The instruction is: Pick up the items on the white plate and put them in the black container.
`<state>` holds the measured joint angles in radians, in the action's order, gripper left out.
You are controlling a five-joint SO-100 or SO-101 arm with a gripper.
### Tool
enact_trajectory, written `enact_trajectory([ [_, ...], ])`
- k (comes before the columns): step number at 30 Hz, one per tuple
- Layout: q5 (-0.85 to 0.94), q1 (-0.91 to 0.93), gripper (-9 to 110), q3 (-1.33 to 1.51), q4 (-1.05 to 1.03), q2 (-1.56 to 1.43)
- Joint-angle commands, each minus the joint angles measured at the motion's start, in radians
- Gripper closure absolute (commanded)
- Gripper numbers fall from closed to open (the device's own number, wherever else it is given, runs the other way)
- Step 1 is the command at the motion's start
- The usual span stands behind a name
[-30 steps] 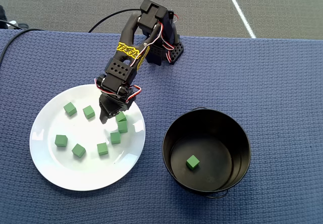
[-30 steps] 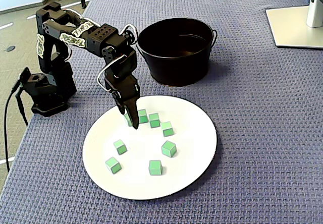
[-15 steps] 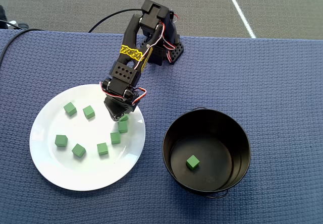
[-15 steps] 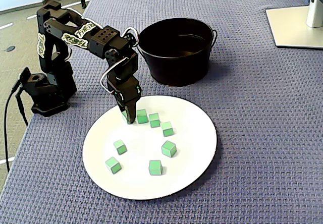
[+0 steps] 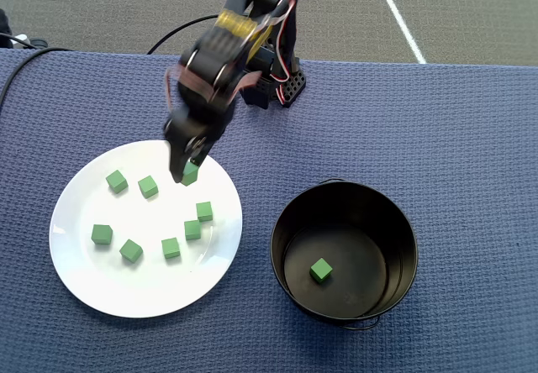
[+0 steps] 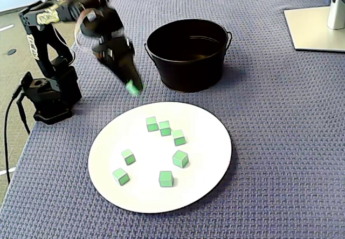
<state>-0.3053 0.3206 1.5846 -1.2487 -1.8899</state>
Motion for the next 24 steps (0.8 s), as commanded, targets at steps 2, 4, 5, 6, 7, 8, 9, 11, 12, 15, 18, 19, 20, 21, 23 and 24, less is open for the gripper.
enact_trajectory([
  [2, 0.351, -0.316, 102, -0.110, 0.193, -0.143],
  [4, 0.414, -0.422, 102, -0.087, 0.264, -0.089],
  [5, 0.425, -0.456, 102, -0.064, 0.308, -0.048],
  [6, 0.439, -0.485, 102, -0.041, 0.344, -0.005],
  [7, 0.477, -0.520, 102, -0.011, 0.379, 0.035],
  [8, 0.512, -0.552, 102, 0.028, 0.419, 0.074],
  [9, 0.554, -0.581, 102, 0.061, 0.460, 0.118],
  [11, 0.569, -0.614, 102, 0.080, 0.489, 0.207],
  [12, 0.568, -0.621, 102, 0.080, 0.491, 0.242],
  [15, 0.557, -0.626, 85, 0.077, 0.511, 0.307],
  [18, 0.561, -0.614, 72, 0.041, 0.433, 0.273],
  [19, 0.555, -0.604, 69, 0.017, 0.383, 0.238],
  [20, 0.541, -0.589, 66, -0.023, 0.316, 0.201],
  [21, 0.523, -0.572, 64, -0.080, 0.230, 0.167],
  [23, 0.500, -0.508, 61, -0.187, 0.069, 0.120],
  [24, 0.497, -0.457, 61, -0.222, 0.006, 0.098],
])
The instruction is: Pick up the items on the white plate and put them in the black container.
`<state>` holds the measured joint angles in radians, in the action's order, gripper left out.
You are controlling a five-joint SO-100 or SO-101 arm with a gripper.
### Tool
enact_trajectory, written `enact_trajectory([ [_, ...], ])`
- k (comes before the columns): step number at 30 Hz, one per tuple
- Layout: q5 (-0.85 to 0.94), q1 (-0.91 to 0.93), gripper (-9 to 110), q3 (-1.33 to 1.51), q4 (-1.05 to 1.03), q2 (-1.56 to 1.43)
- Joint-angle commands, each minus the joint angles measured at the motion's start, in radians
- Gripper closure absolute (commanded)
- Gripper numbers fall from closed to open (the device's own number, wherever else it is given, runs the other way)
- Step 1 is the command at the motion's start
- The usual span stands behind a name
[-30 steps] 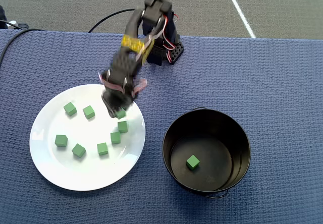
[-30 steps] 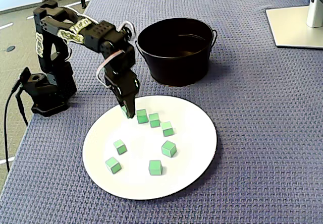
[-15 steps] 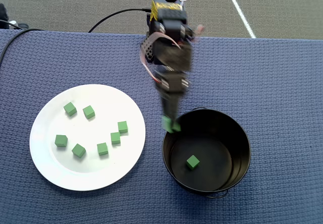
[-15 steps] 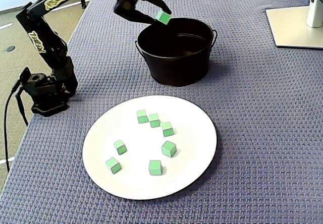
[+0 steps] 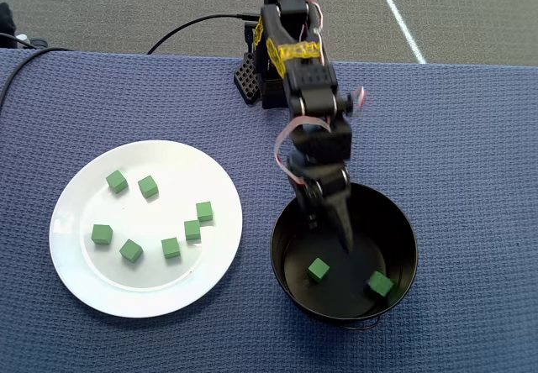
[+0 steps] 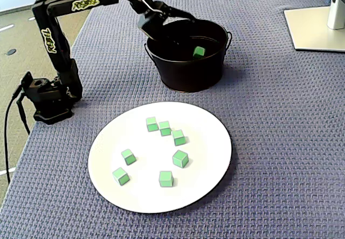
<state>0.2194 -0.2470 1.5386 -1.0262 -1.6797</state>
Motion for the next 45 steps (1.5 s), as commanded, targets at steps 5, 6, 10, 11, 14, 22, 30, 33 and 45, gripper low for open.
enact_trajectory([
  [5, 0.198, 0.443, 68, -0.091, -0.307, -0.150],
  [6, 0.235, 0.500, 70, -0.063, -0.304, -0.130],
  [10, 0.373, 0.581, 71, 0.017, -0.265, -0.012],
  [11, 0.367, 0.583, 71, 0.002, -0.288, 0.005],
  [14, 0.407, 0.572, 72, 0.029, -0.291, 0.066],
  [22, 0.600, 0.597, 75, 0.081, -0.215, 0.222],
  [30, 0.692, 0.637, 76, 0.080, -0.192, 0.291],
  [33, 0.681, 0.632, 76, 0.095, -0.140, 0.314],
  [45, 0.597, 0.601, 79, 0.051, -0.098, 0.422],
])
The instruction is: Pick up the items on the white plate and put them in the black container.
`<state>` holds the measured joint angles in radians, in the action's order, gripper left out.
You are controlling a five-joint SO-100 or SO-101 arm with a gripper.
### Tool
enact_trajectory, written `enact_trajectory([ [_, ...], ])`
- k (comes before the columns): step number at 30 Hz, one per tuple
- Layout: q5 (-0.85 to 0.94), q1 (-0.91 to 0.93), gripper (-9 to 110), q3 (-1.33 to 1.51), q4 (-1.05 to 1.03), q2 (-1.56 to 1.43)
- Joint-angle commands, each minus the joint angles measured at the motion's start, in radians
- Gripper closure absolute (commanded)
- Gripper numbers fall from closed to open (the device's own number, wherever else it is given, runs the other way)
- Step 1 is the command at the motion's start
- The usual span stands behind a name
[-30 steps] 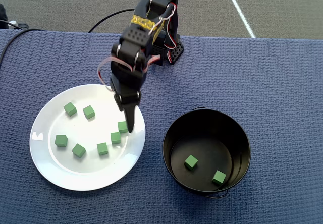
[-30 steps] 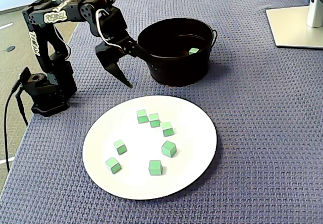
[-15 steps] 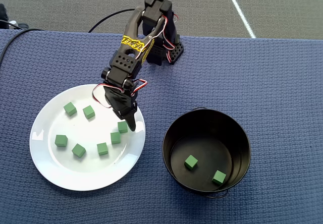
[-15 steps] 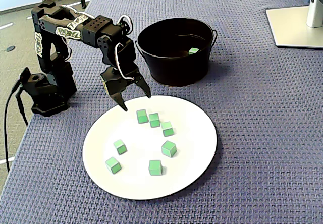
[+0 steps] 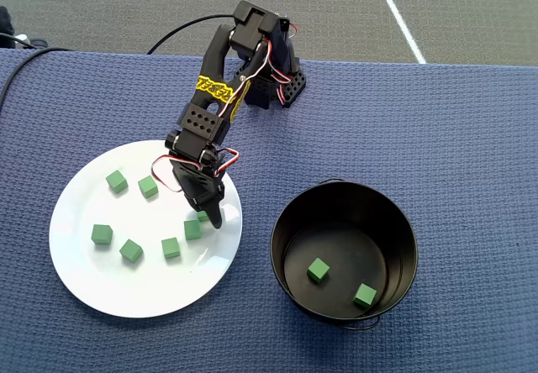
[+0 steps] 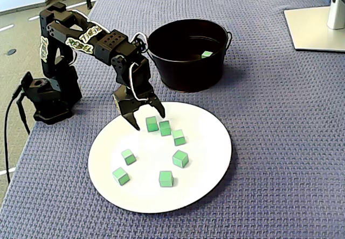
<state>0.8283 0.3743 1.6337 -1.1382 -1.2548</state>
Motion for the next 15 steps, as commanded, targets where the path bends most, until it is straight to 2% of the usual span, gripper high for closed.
enact_trajectory([
  [1, -0.012, -0.021, 80, -0.044, 0.015, 0.002],
  [6, -0.009, -0.025, 88, -0.043, 0.018, 0.005],
  [10, -0.012, -0.021, 102, -0.044, 0.020, -0.002],
  [15, -0.061, -0.011, 102, -0.040, 0.009, -0.087],
])
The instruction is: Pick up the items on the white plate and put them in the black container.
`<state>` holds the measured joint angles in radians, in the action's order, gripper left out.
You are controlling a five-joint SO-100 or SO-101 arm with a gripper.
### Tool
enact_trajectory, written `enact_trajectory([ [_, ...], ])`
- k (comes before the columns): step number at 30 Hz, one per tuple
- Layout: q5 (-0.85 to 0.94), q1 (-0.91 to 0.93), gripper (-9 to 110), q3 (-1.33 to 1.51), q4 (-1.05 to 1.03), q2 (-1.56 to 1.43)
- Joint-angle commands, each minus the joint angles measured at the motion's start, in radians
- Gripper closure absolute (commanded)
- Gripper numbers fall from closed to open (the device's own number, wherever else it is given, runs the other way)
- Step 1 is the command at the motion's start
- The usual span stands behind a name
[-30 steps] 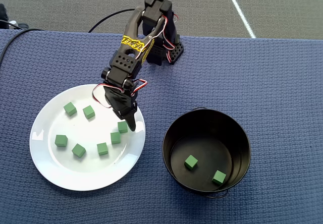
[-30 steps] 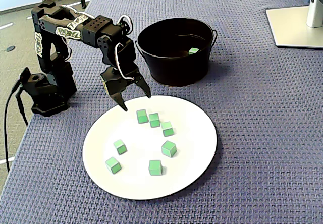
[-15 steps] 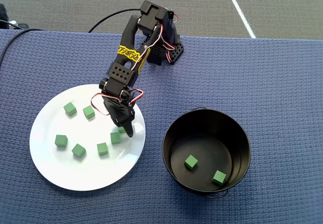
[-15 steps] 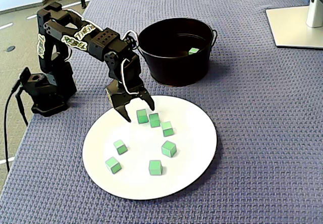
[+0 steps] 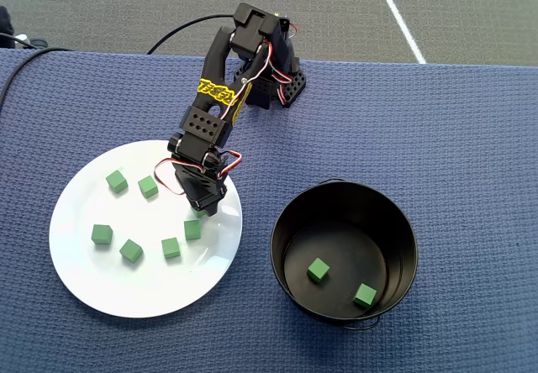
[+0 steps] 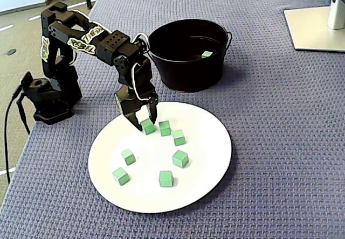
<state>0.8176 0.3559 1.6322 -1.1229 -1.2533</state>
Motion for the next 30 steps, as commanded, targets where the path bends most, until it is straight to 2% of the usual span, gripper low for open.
enact_trajectory([
  [1, -0.098, 0.009, 102, -0.038, -0.006, -0.135],
  [5, -0.383, -0.021, 102, -0.048, 0.031, -0.411],
  [9, -0.548, -0.199, 102, -0.261, -0.121, -0.598],
  [12, -0.588, -0.396, 102, -0.394, -0.135, -0.612],
  [16, -0.583, -0.617, 102, -0.350, 0.020, -0.555],
  [22, -0.566, -0.687, 102, -0.167, 0.149, -0.440],
  [23, -0.575, -0.686, 98, -0.137, 0.167, -0.440],
  [26, -0.601, -0.680, 76, -0.092, 0.193, -0.453],
  [30, -0.624, -0.644, 63, -0.147, 0.087, -0.511],
])
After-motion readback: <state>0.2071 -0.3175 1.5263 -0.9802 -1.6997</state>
